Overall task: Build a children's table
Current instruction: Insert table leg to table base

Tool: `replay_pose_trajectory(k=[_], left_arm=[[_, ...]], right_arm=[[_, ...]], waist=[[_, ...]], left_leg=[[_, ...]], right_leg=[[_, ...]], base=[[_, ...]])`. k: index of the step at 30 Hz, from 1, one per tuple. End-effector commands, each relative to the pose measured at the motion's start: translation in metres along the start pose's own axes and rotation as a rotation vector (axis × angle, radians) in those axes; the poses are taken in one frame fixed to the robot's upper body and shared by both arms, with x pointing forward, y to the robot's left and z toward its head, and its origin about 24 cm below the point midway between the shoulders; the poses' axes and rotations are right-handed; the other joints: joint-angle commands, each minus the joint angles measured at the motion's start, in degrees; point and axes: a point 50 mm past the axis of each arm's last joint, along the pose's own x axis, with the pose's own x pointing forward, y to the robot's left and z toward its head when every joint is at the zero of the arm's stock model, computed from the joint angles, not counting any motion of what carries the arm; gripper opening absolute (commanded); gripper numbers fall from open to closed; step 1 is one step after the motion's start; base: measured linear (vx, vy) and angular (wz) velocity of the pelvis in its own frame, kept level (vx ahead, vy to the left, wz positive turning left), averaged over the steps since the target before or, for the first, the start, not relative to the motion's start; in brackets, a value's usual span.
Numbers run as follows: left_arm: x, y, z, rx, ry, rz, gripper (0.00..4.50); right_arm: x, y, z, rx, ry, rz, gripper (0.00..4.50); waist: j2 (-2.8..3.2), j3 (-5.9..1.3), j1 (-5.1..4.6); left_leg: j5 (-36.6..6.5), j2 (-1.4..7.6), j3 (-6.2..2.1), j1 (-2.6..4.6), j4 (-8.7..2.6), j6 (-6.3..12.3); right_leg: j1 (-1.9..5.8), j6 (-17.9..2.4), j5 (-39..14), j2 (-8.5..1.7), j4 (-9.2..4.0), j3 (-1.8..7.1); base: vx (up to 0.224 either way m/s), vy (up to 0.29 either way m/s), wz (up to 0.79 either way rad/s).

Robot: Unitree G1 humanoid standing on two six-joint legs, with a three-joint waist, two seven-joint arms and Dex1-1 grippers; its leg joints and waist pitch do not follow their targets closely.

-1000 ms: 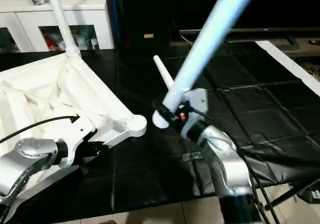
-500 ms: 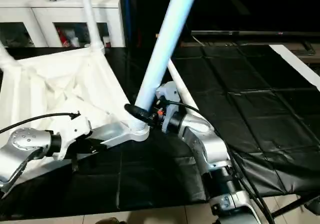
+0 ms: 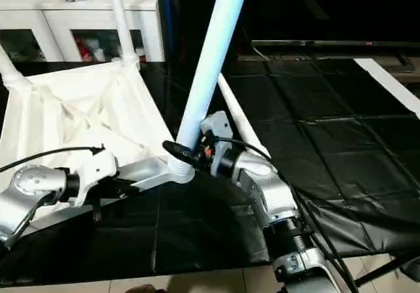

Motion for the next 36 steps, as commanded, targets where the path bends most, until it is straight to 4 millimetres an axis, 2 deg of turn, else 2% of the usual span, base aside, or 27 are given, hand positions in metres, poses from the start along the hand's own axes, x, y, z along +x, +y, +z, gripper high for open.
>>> replay_pose_trajectory(k=[1,4,6,11,12,15,17,23,28,30,31,34,36], left_arm=[[0.004,0.001,0.003,0.002,-0.010,0.019,0.85],[0.008,0.005,0.002,-0.016,0.002,0.072,1.01],[0.011,0.007,0.002,-0.021,0.007,0.103,1.01],[0.013,0.008,0.001,-0.066,0.016,0.117,1.01],[0.013,0.008,-0.001,-0.070,0.030,0.114,0.73],[0.011,0.007,-0.004,-0.079,0.041,0.105,0.63],[0.009,0.006,-0.005,-0.083,0.043,0.097,0.40],[0.009,0.000,-0.004,-0.091,0.038,0.047,0.03],[0.008,-0.010,-0.009,0.081,0.115,-0.086,0.00],[0.010,-0.011,-0.002,0.042,0.041,-0.096,0.00],[0.010,-0.011,-0.001,0.037,0.033,-0.096,0.00],[0.012,-0.007,0.004,0.043,0.020,-0.081,0.00],[0.012,-0.005,0.004,0.045,0.023,-0.073,0.00]], right_arm=[[0.003,-0.002,0.008,-0.028,-0.020,-0.004,1.91],[0.003,-0.001,0.007,-0.032,-0.030,0.002,1.91],[0.004,-0.002,0.005,-0.039,-0.026,-0.004,1.91],[0.004,-0.003,0.005,-0.042,-0.025,-0.011,1.91],[0.004,-0.003,0.005,-0.043,-0.025,-0.011,1.91],[0.004,-0.003,0.005,-0.046,-0.023,-0.011,1.91],[0.004,-0.004,0.005,-0.047,-0.022,-0.010,1.91],[0.005,-0.005,0.005,-0.052,-0.004,-0.011,1.91],[0.008,-0.009,0.004,-0.071,0.051,0.001,1.91],[0.008,-0.008,0.002,-0.086,0.077,0.030,1.91],[0.008,-0.008,0.002,-0.086,0.079,0.033,1.91],[0.009,-0.005,-0.001,-0.071,0.106,0.077,1.91],[0.010,-0.003,-0.003,-0.074,0.125,0.098,1.91]], waist=[[0.28,-3.10,-0.13],[0.17,-3.32,-0.23],[0.27,-3.31,-0.24],[0.24,-3.16,-0.30],[0.20,-3.11,-0.34],[0.21,-3.01,-0.34],[0.14,-3.00,-0.36],[-0.01,-2.97,-0.57],[0.02,-3.13,-0.86],[-0.23,-3.17,-0.91],[-0.12,-3.21,-0.74],[-0.21,-3.24,-0.32],[-0.17,-3.12,-0.22]], left_leg=[[-17.7,5.28,-2.26,2.02,-5.12,-2.95],[-16.0,5.27,-2.19,1.96,-5.08,-2.55],[-15.3,5.18,-2.13,1.86,-4.97,-2.13],[-16.4,5.19,-2.15,1.97,-4.97,-2.16],[-16.9,5.19,-2.17,1.96,-4.98,-2.21],[-17.8,5.26,-2.22,2.10,-5.06,-2.47],[-18.1,5.30,-2.24,2.09,-5.11,-2.62],[-17.9,5.26,-2.25,2.06,-5.13,-2.53],[-15.5,5.19,-2.14,1.96,-5.11,-1.99],[-14.3,5.15,-1.91,1.92,-5.02,-1.64],[-13.8,5.18,-1.78,2.09,-4.78,-1.37],[-13.6,5.31,-1.78,2.12,-4.86,-0.99],[-14.9,5.36,-1.79,2.29,-5.00,-1.39]], right_leg=[[1.02,-10.4,-14.6,-6.49,-5.27,3.87],[1.23,-10.9,-9.7,-6.26,-4.88,3.76],[1.33,-11.1,-8.5,-6.29,-4.88,3.80],[1.35,-11.3,-10.6,-6.31,-5.14,3.77],[1.34,-11.1,-11.8,-6.32,-5.23,3.81],[1.16,-10.7,-13.6,-6.35,-5.42,3.88],[1.13,-10.6,-14.2,-6.35,-5.43,3.89],[1.11,-10.8,-14.2,-6.34,-5.40,3.88],[1.28,-11.3,-9.5,-6.07,-5.03,3.80],[1.45,-11.8,-7.3,-6.08,-4.78,3.77],[1.35,-12.4,-6.4,-6.22,-4.75,3.81],[1.47,-12.3,-6.1,-6.12,-4.64,3.71],[1.33,-12.1,-7.5,-6.08,-4.77,3.72]], base=[[0.000,0.000,0.00],[0.000,0.000,0.00],[0.000,0.000,0.00],[0.000,0.000,0.00],[0.000,0.000,0.00],[0.000,0.000,0.00],[0.000,0.000,0.00],[0.000,0.000,0.00],[0.000,0.000,0.00],[0.000,0.000,0.00],[0.000,0.000,0.00],[0.000,0.000,0.00],[0.000,0.000,0.00]])
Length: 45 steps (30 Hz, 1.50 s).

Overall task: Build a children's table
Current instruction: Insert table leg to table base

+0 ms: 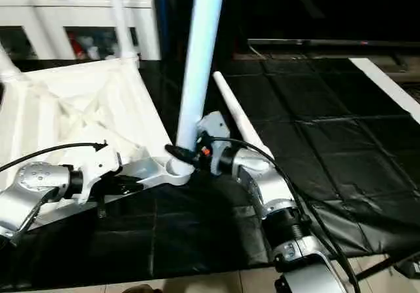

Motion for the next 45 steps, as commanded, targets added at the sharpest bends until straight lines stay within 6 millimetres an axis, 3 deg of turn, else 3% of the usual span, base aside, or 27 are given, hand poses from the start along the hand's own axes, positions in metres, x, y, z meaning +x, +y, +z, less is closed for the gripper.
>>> replay_pose_trajectory(k=[1,8,15,21,25,31,39,45], left_arm=[[0.009,-0.005,-0.002,0.012,0.025,-0.051,0.00],[0.008,-0.006,-0.001,0.024,0.007,-0.096,0.00],[0.003,-0.007,-0.001,0.013,0.005,-0.138,0.00],[0.001,-0.002,-0.001,0.031,0.008,-0.138,0.00],[0.004,0.006,0.001,0.036,0.009,-0.050,0.00],[0.004,0.001,0.002,0.029,-0.001,-0.081,0.00],[0.004,0.000,0.002,0.027,-0.011,-0.098,0.00],[0.003,0.002,0.002,0.027,-0.006,-0.083,0.00]], right_arm=[[0.003,0.002,-0.001,-0.009,0.033,0.033,1.91],[0.009,0.000,-0.007,-0.002,0.079,0.033,1.91],[0.011,-0.006,-0.011,0.027,0.107,0.005,1.91],[0.013,-0.003,-0.013,0.050,0.114,0.040,1.91],[0.014,-0.002,-0.016,0.070,0.105,0.058,1.91],[0.015,-0.005,-0.019,0.105,0.084,0.028,1.91],[0.016,-0.008,-0.023,0.122,0.082,0.002,1.90],[0.016,-0.009,-0.026,0.127,0.088,0.006,1.90]], waist=[[0.43,-3.18,-0.30],[0.22,-3.08,-0.31],[0.11,-3.27,-0.47],[0.08,-3.23,-0.44],[0.13,-3.02,-0.35],[0.15,-2.61,-0.44],[0.20,-2.92,-0.42],[0.34,-2.70,-0.48]], left_leg=[[-15.1,5.17,-2.03,2.10,-4.96,-1.49],[-16.5,5.26,-2.16,2.11,-5.10,-2.65],[-14.5,5.20,-2.00,2.05,-5.02,-2.02],[-14.3,5.23,-1.91,2.09,-4.95,-1.78],[-16.8,5.38,-1.95,2.34,-5.09,-2.54],[-23.2,5.51,-2.48,2.81,-5.41,-4.78],[-18.7,5.46,-2.17,2.44,-5.50,-3.64],[-21.9,5.55,-2.35,2.68,-5.59,-4.33]], right_leg=[[1.28,-11.9,-7.7,-6.20,-4.68,3.73],[1.13,-11.4,-11.2,-6.47,-4.87,3.84],[1.35,-12.4,-6.4,-6.29,-4.39,3.73],[1.42,-12.2,-7.0,-6.32,-4.50,3.74],[1.16,-11.8,-10.3,-6.49,-4.87,3.89],[0.69,-10.7,-20.0,-7.07,-5.61,4.12],[1.11,-12.1,-11.5,-6.56,-4.89,3.92],[0.79,-11.5,-16.8,-6.79,-5.42,4.09]], base=[[0.000,0.000,0.00],[0.000,0.000,0.00],[0.000,0.000,0.00],[0.000,0.000,0.00],[0.000,0.000,0.00],[0.000,0.000,0.00],[0.000,0.000,0.00],[0.000,0.000,0.00]])
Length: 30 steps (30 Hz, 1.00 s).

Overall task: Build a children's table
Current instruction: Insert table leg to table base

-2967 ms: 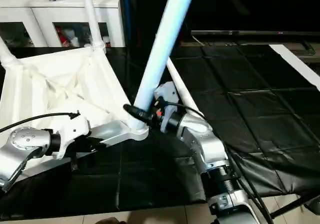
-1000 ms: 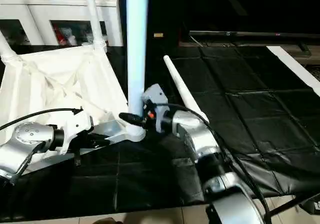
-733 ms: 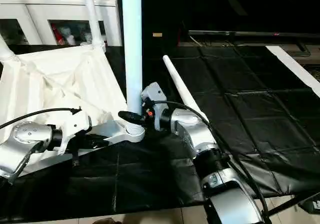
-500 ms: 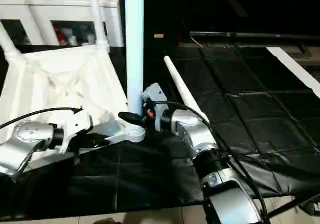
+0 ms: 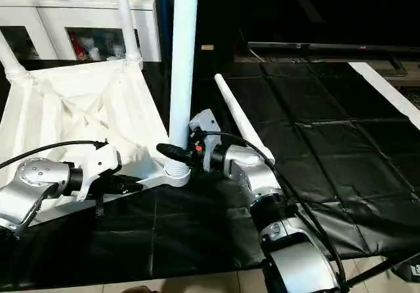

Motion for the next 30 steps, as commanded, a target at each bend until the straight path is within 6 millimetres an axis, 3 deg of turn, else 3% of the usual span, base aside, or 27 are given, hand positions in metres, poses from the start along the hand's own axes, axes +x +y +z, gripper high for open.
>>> replay_pose_trajectory(k=[1,6,8,10,11,13,14,16,17,20,25,30], left_arm=[[0.006,-0.004,0.005,0.028,-0.011,-0.043,0.00],[0.006,0.001,0.008,0.012,-0.010,0.006,0.00],[0.008,0.004,0.012,-0.020,-0.036,0.034,0.00],[0.010,0.005,0.015,-0.050,-0.063,0.055,0.00],[0.011,0.006,0.016,-0.058,-0.072,0.065,0.00],[0.011,0.007,0.016,-0.062,-0.075,0.071,0.00],[0.011,0.008,0.017,-0.065,-0.078,0.076,0.00],[0.012,0.010,0.018,-0.070,-0.082,0.101,0.00],[0.012,0.011,0.018,-0.070,-0.086,0.112,0.00],[0.011,0.016,0.019,-0.071,-0.090,0.151,0.00],[0.009,0.020,0.019,-0.068,-0.084,0.186,0.00],[0.008,0.019,0.017,-0.058,-0.067,0.183,0.00]], right_arm=[[-0.003,-0.001,-0.017,0.030,0.076,-0.017,1.90],[-0.005,-0.002,-0.020,0.058,0.052,-0.024,1.90],[-0.009,-0.005,-0.021,0.102,0.004,-0.056,1.90],[-0.013,-0.006,-0.025,0.148,-0.042,-0.089,1.90],[-0.015,-0.006,-0.029,0.164,-0.056,-0.104,1.90],[-0.017,-0.006,-0.032,0.169,-0.058,-0.114,1.90],[-0.019,-0.006,-0.035,0.175,-0.063,-0.122,1.90],[-0.025,-0.005,-0.043,0.201,-0.081,-0.147,1.90],[-0.028,-0.004,-0.048,0.209,-0.087,-0.152,1.90],[-0.038,0.002,-0.061,0.183,-0.082,-0.152,1.90],[-0.048,0.010,-0.074,0.044,0.003,-0.123,1.90],[-0.048,0.013,-0.078,-0.017,0.083,-0.065,1.90]], waist=[[0.82,-2.70,-0.30],[0.89,-2.62,-0.25],[1.77,-2.60,-0.19],[1.57,-2.49,-0.10],[1.94,-2.61,0.03],[1.66,-2.72,-0.04],[1.95,-2.70,0.03],[1.93,-2.69,0.11],[2.53,-2.79,0.29],[2.29,-2.75,0.61],[2.40,-2.57,1.23],[2.30,-2.59,1.26]], left_leg=[[-22.0,5.41,-2.53,2.04,-5.49,-4.36],[-22.8,5.40,-2.53,2.13,-5.54,-4.47],[-24.3,5.43,-2.67,2.33,-5.53,-5.15],[-25.8,5.44,-2.61,2.54,-5.52,-5.39],[-25.9,5.42,-2.83,2.44,-5.49,-5.43],[-24.4,5.44,-2.77,2.11,-5.59,-4.98],[-23.9,5.43,-2.78,2.03,-5.55,-4.83],[-23.0,5.41,-2.56,2.06,-5.48,-4.24],[-22.2,5.38,-2.67,1.96,-5.41,-3.91],[-21.5,5.40,-2.45,1.94,-5.52,-3.15],[-23.1,5.53,-2.70,2.20,-5.58,-3.25],[-22.3,5.61,-2.63,2.11,-5.86,-2.93]], right_leg=[[0.34,-11.5,-16.6,-6.76,-5.47,4.08],[0.22,-11.7,-16.8,-6.77,-5.53,4.11],[0.00,-11.6,-17.6,-6.83,-5.59,4.16],[-0.15,-11.6,-18.5,-6.85,-5.97,4.27],[0.05,-11.5,-18.6,-6.96,-5.86,4.22],[0.37,-11.7,-16.9,-6.90,-5.74,4.14],[0.36,-11.9,-16.3,-6.91,-5.65,4.13],[0.36,-12.2,-15.1,-6.83,-5.73,4.15],[0.51,-12.4,-14.1,-6.91,-5.58,4.14],[0.61,-12.1,-13.6,-6.74,-5.79,4.03],[0.33,-10.5,-20.5,-7.14,-6.53,4.20],[0.32,-10.5,-18.3,-6.79,-6.36,4.14]], base=[[0.000,0.000,0.00],[0.000,0.000,0.00],[0.000,0.000,0.00],[0.000,0.000,0.00],[0.000,0.000,0.00],[0.000,0.000,0.00],[0.000,0.000,0.00],[0.000,0.000,0.00],[0.000,0.000,0.00],[0.000,0.000,0.00],[0.000,0.000,0.00],[0.000,0.000,0.00]])
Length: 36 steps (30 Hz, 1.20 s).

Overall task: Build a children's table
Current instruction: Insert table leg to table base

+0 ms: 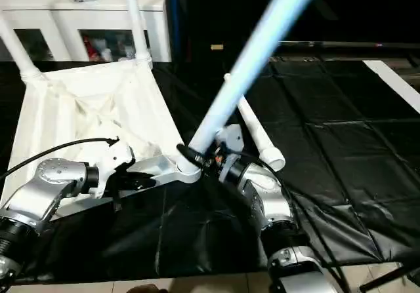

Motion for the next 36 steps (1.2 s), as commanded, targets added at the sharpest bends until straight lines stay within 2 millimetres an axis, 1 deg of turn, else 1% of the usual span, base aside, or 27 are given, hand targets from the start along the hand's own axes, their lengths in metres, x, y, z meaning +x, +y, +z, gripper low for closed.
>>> replay_pose_trajectory(k=[1,2,3,4,5,6,7,8,10,11,12,14,15,17,18,21,22,23,24,26,28,29,30,32,33,35,36], left_arm=[[-0.015,0.018,0.010,0.023,-0.025,0.150,0.00],[-0.015,0.018,0.009,0.026,-0.021,0.148,0.00],[-0.017,0.017,0.008,0.036,-0.007,0.146,0.00],[-0.017,0.017,0.007,0.038,-0.003,0.147,0.00],[-0.018,0.017,0.007,0.041,0.003,0.145,0.00],[-0.019,0.016,0.006,0.043,0.008,0.145,0.00],[-0.019,0.016,0.006,0.045,0.010,0.144,0.00],[-0.020,0.015,0.004,0.054,0.023,0.137,0.00],[-0.022,0.013,0.002,0.070,0.041,0.117,0.00],[-0.022,0.013,0.002,0.070,0.041,0.117,0.00],[-0.022,0.012,0.002,0.080,0.049,0.096,0.00],[-0.023,0.011,0.002,0.088,0.055,0.086,0.00],[-0.023,0.010,0.002,0.093,0.059,0.079,0.00],[-0.023,0.010,0.004,0.109,0.066,0.059,0.00],[-0.024,0.010,0.005,0.117,0.068,0.047,0.00],[-0.023,0.009,0.009,0.158,0.085,-0.007,0.00],[-0.023,0.009,0.009,0.158,0.085,-0.008,0.00],[-0.023,0.009,0.009,0.165,0.091,-0.016,0.00],[-0.022,0.009,0.010,0.174,0.101,-0.027,0.00],[-0.021,0.010,0.011,0.191,0.116,-0.047,0.00],[-0.021,0.010,0.011,0.198,0.121,-0.054,0.00],[-0.021,0.010,0.011,0.207,0.134,-0.077,0.00],[-0.021,0.011,0.011,0.213,0.142,-0.089,0.00],[-0.022,0.012,0.010,0.216,0.158,-0.102,0.00],[-0.022,0.013,0.009,0.216,0.168,-0.105,0.00],[-0.023,0.014,0.009,0.217,0.177,-0.106,0.00],[-0.024,0.014,0.009,0.217,0.180,-0.105,0.00]], right_arm=[[-0.020,0.015,-0.047,0.078,0.232,0.066,1.90],[-0.020,0.015,-0.047,0.066,0.252,0.081,1.90],[-0.017,0.016,-0.049,0.034,0.299,0.125,1.90],[-0.016,0.016,-0.049,0.027,0.313,0.137,1.90],[-0.014,0.017,-0.050,0.017,0.333,0.159,1.90],[-0.013,0.017,-0.050,0.012,0.343,0.175,1.90],[-0.012,0.017,-0.050,0.010,0.348,0.181,1.90],[-0.009,0.018,-0.049,0.009,0.360,0.204,1.90],[-0.004,0.018,-0.048,0.022,0.368,0.224,1.90],[-0.004,0.018,-0.048,0.022,0.368,0.224,1.90],[0.000,0.018,-0.047,0.016,0.373,0.241,1.90],[0.002,0.018,-0.046,0.022,0.368,0.247,1.90],[0.004,0.019,-0.046,0.027,0.363,0.252,1.90],[0.004,0.021,-0.046,0.043,0.353,0.274,1.90],[0.004,0.022,-0.046,0.047,0.352,0.290,1.90],[0.002,0.024,-0.046,0.047,0.365,0.343,1.90],[0.002,0.024,-0.046,0.047,0.365,0.344,1.90],[0.001,0.024,-0.046,0.044,0.367,0.353,1.90],[0.001,0.024,-0.046,0.046,0.368,0.368,1.90],[0.000,0.027,-0.046,0.051,0.369,0.406,1.90],[0.000,0.028,-0.046,0.052,0.370,0.424,1.90],[0.000,0.031,-0.046,0.053,0.377,0.473,1.90],[-0.001,0.033,-0.047,0.054,0.382,0.498,1.90],[-0.001,0.036,-0.047,0.052,0.396,0.544,1.90],[-0.001,0.037,-0.046,0.051,0.402,0.561,1.90],[0.000,0.038,-0.045,0.053,0.407,0.579,1.90],[0.001,0.038,-0.045,0.053,0.407,0.583,1.90]], waist=[[0.50,-2.73,-0.66],[-0.30,-2.70,-0.74],[-0.51,-2.75,-0.59],[-0.26,-2.78,-0.54],[-0.69,-2.63,-0.81],[-0.76,-2.57,-0.77],[-0.60,-2.54,-0.73],[-1.05,-2.55,-0.88],[-1.27,-2.56,-1.09],[-1.12,-2.53,-1.08],[-1.49,-2.30,-1.26],[-1.56,-2.20,-1.42],[-1.62,-2.22,-1.46],[-1.75,-2.35,-1.72],[-1.76,-2.49,-1.92],[-1.67,-2.45,-2.09],[-1.56,-2.32,-2.10],[-1.62,-2.43,-2.04],[-1.17,-2.22,-2.01],[-1.29,-2.26,-2.04],[-1.23,-2.17,-2.00],[-1.06,-2.16,-1.96],[-1.01,-2.08,-1.99],[-1.05,-2.22,-1.92],[-1.07,-2.17,-1.94],[-1.14,-2.15,-1.90],[-1.26,-2.07,-1.89]], left_leg=[[-22.4,5.59,-2.73,2.00,-5.45,-2.88],[-22.1,5.60,-2.59,2.01,-5.52,-2.52],[-20.7,5.60,-2.61,1.92,-5.43,-1.98],[-20.2,5.59,-2.61,1.86,-5.38,-1.86],[-20.4,5.57,-2.56,1.74,-5.47,-1.75],[-20.6,5.59,-2.58,1.81,-5.46,-1.71],[-20.9,5.64,-2.68,1.89,-5.44,-1.84],[-21.3,5.67,-2.72,1.87,-5.61,-1.99],[-22.1,5.64,-2.85,1.86,-5.74,-2.28],[-22.5,5.66,-2.88,1.96,-5.73,-2.42],[-24.0,5.71,-2.91,2.23,-5.83,-2.93],[-26.6,5.62,-3.09,2.62,-5.89,-3.67],[-26.7,5.72,-3.15,2.65,-5.98,-3.80],[-26.9,5.78,-3.16,2.69,-6.19,-4.16],[-26.3,5.76,-3.03,2.59,-6.26,-4.15],[-25.4,5.71,-2.78,2.54,-6.31,-3.93],[-25.0,5.63,-2.66,2.46,-6.33,-3.66],[-23.7,5.65,-2.55,2.43,-6.30,-3.25],[-22.4,5.65,-2.52,2.33,-6.35,-3.01],[-20.6,5.59,-2.23,2.33,-6.26,-2.19],[-20.2,5.57,-2.15,2.33,-6.29,-1.76],[-19.1,5.65,-2.03,2.43,-6.32,-1.35],[-18.7,5.66,-1.98,2.30,-6.37,-1.07],[-17.8,5.79,-2.03,2.31,-6.39,-0.81],[-16.4,5.72,-1.90,2.29,-6.31,-0.17],[-16.2,5.71,-1.82,2.36,-6.26,0.18],[-15.8,5.70,-1.80,2.22,-6.24,0.45]], right_leg=[[0.02,-10.7,-18.0,-6.77,-5.85,4.18],[0.11,-10.6,-18.1,-6.81,-6.02,4.20],[0.23,-10.7,-18.2,-7.05,-5.92,4.19],[0.20,-10.7,-18.4,-7.10,-5.90,4.17],[0.22,-10.3,-19.6,-7.00,-6.10,4.13],[0.16,-10.1,-20.8,-7.16,-6.27,4.23],[0.04,-10.0,-21.5,-7.28,-6.28,4.28],[0.13,-9.7,-22.1,-7.15,-6.35,4.22],[0.15,-9.5,-23.1,-7.17,-6.28,4.18],[0.05,-9.5,-23.6,-7.28,-6.39,4.27],[-0.14,-9.4,-24.8,-7.29,-6.66,4.33],[-0.31,-8.8,-28.3,-7.49,-7.01,4.43],[-0.32,-8.7,-28.3,-7.56,-7.08,4.49],[-0.36,-8.8,-26.2,-7.12,-6.79,4.39],[-0.21,-9.6,-23.0,-6.96,-6.48,4.35],[-0.14,-10.6,-19.1,-6.66,-6.17,4.31],[-0.05,-10.9,-17.5,-6.57,-6.16,4.30],[0.15,-11.2,-15.8,-6.63,-5.94,4.28],[0.13,-11.6,-13.9,-6.57,-5.83,4.25],[0.35,-12.1,-10.8,-6.36,-5.65,4.17],[0.43,-12.3,-10.1,-6.22,-5.69,4.07],[0.53,-12.8,-7.9,-6.13,-5.53,3.94],[0.67,-12.8,-6.8,-6.02,-5.46,3.87],[0.88,-13.2,-5.2,-6.11,-5.21,3.74],[0.92,-13.6,-2.9,-6.04,-5.05,3.65],[0.97,-13.7,-2.8,-6.17,-5.14,3.67],[1.10,-13.7,-3.6,-6.39,-5.24,3.73]], base=[[0.000,0.000,0.00],[0.000,0.000,0.00],[0.000,0.000,0.00],[0.000,0.000,0.00],[0.000,0.000,0.00],[0.000,0.000,0.00],[0.000,0.000,0.00],[0.000,0.000,0.00],[0.000,0.000,0.00],[0.000,0.000,0.00],[0.000,0.000,0.00],[0.000,0.000,0.00],[0.000,0.000,0.00],[0.000,0.000,0.00],[0.000,0.000,0.00],[0.000,0.000,0.00],[0.000,0.000,0.00],[0.000,0.000,0.00],[0.000,0.000,0.00],[0.000,0.000,0.00],[0.000,0.000,0.00],[0.000,0.000,0.00],[0.000,0.000,0.00],[0.000,0.000,0.00],[0.000,0.000,0.00],[0.000,0.000,0.00],[0.000,0.000,0.00]])
